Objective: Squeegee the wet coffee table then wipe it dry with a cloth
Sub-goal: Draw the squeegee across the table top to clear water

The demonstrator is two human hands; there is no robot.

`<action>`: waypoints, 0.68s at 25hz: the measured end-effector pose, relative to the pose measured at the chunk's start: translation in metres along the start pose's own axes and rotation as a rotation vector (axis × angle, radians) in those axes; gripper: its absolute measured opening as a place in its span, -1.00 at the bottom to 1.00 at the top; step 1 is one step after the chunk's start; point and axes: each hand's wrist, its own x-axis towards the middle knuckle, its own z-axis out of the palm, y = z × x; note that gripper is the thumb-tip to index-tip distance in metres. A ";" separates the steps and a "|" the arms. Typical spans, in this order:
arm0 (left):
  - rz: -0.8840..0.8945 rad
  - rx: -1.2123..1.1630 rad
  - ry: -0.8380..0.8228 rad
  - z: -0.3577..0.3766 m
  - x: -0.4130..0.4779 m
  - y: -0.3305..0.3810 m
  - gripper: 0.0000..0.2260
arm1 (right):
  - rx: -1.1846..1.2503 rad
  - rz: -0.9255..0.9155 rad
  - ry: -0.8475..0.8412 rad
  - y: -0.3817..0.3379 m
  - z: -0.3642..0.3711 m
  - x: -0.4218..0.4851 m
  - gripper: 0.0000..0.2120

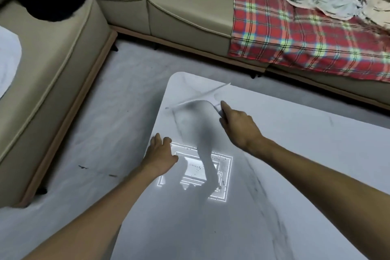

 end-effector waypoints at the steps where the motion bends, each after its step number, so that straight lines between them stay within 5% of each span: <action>1: 0.006 0.027 -0.009 0.003 0.012 -0.002 -0.49 | -0.019 -0.014 0.025 -0.003 0.000 0.021 -0.64; 9: -0.031 0.010 -0.084 0.027 0.047 -0.004 -0.43 | -0.047 -0.071 0.014 -0.048 0.019 0.148 -0.58; 17: -0.021 0.006 -0.153 0.020 0.050 -0.007 -0.42 | -0.152 -0.047 -0.145 -0.013 0.035 0.120 -0.43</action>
